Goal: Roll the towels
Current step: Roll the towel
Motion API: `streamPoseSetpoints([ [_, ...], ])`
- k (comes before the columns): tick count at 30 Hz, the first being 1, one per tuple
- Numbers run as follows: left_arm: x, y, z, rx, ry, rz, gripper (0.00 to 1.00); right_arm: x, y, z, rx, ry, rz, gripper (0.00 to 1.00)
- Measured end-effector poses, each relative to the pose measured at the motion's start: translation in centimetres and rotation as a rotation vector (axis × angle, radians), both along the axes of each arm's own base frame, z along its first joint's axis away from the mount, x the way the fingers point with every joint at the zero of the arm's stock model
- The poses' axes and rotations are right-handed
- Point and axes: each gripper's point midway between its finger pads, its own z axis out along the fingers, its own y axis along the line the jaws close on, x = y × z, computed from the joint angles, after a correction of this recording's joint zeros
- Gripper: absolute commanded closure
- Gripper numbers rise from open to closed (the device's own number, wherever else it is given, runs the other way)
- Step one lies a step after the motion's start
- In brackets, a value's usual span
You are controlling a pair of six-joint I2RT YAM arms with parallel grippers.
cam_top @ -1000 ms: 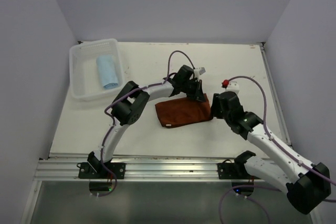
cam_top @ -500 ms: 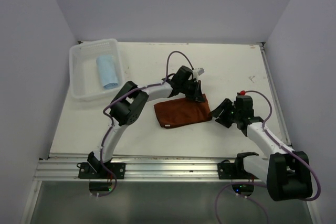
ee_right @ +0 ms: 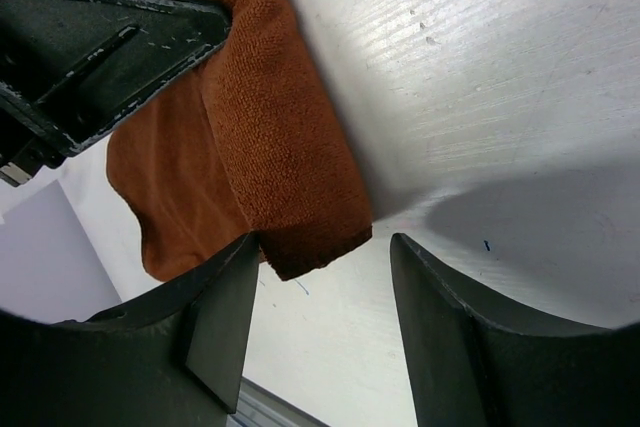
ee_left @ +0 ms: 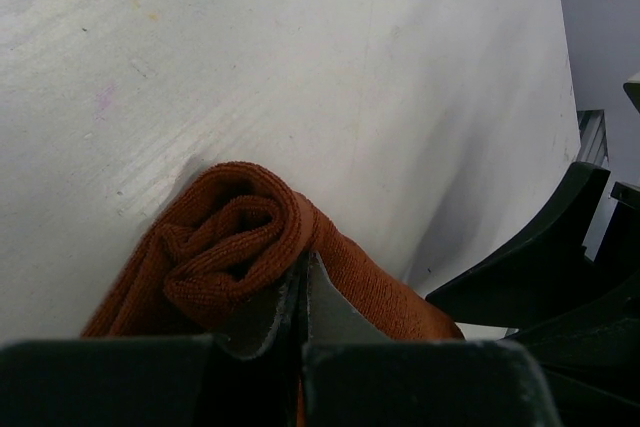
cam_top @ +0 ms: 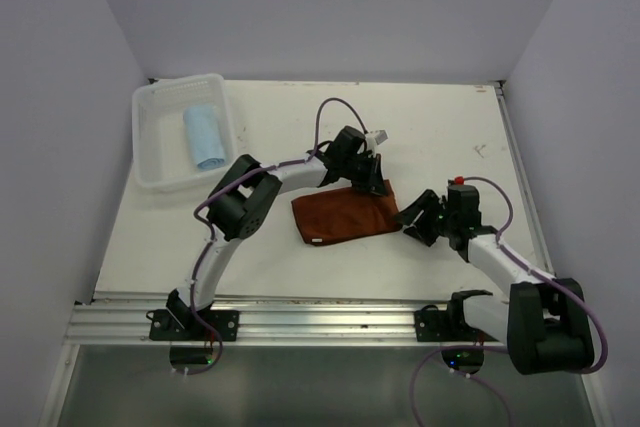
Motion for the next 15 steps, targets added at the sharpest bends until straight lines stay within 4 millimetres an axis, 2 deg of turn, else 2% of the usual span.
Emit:
streamPoseSetpoints([
  [4, 0.0, 0.1, 0.0, 0.001, 0.000, 0.001, 1.00, 0.1, -0.1, 0.4, 0.000, -0.018, -0.002, 0.31],
  [7, 0.0, 0.1, 0.0, 0.002, 0.000, 0.002, 1.00, 0.3, -0.5, 1.0, -0.002, -0.040, -0.015, 0.29],
  [11, -0.1, 0.2, 0.0, 0.005, 0.000, 0.004, 1.00, 0.7, -1.3, 1.9, 0.000, -0.073, -0.047, 0.30],
  [15, -0.1, 0.3, 0.0, 0.006, 0.001, 0.005, 1.00, 0.7, -1.5, 1.5, 0.019, -0.066, -0.062, 0.37],
])
